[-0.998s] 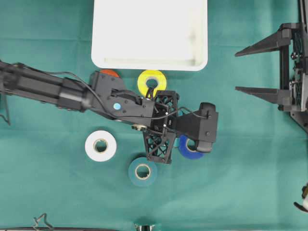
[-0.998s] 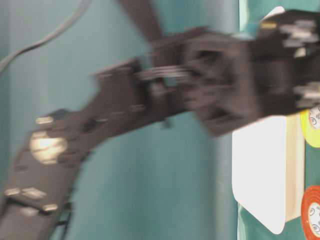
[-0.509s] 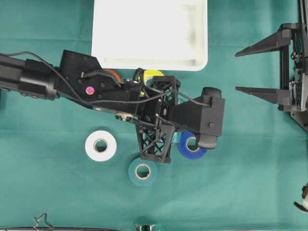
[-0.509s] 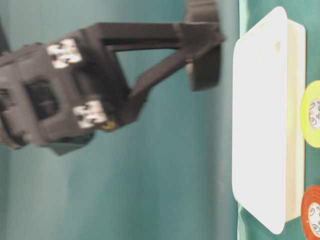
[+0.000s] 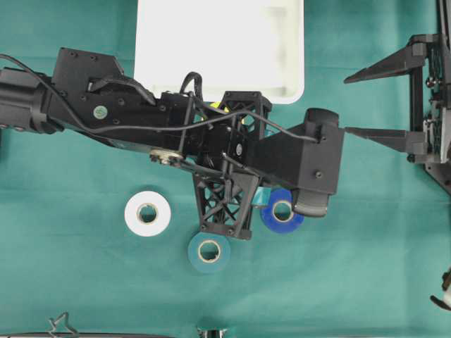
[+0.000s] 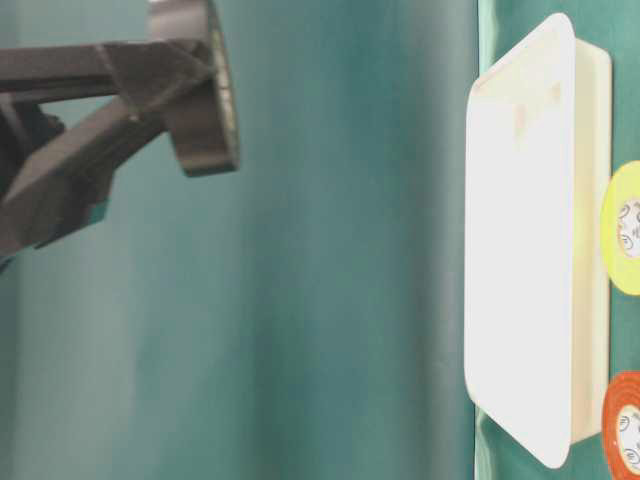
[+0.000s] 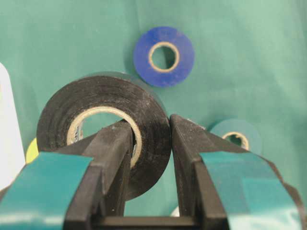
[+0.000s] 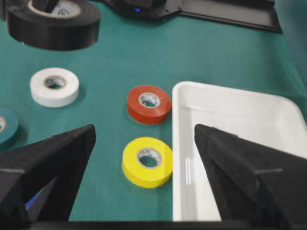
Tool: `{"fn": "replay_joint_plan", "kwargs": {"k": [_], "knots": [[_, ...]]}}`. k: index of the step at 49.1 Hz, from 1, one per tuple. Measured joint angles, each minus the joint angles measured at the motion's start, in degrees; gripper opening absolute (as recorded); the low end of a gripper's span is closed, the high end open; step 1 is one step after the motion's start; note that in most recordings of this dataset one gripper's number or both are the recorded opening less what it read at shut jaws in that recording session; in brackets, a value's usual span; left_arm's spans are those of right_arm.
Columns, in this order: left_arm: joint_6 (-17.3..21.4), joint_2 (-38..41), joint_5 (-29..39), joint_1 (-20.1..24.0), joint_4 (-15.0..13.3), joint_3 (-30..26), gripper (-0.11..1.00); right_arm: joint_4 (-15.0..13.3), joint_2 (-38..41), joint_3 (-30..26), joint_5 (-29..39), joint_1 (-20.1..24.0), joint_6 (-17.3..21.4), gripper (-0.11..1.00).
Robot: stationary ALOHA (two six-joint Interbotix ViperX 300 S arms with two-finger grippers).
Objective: Pick up the tape from a random location and place it into the white case.
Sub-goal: 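Lift the black tape roll and carry it toward the white tray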
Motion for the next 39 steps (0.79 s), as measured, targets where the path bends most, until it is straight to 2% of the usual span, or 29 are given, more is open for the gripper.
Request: {"fn": "replay_joint_plan", "kwargs": {"k": [39], "knots": [[0.0,-0.1,0.8,0.0,0.0,-0.4,0.19,0.0,0.0,-0.1,0.0,-0.1,0.0,0.93]]}}
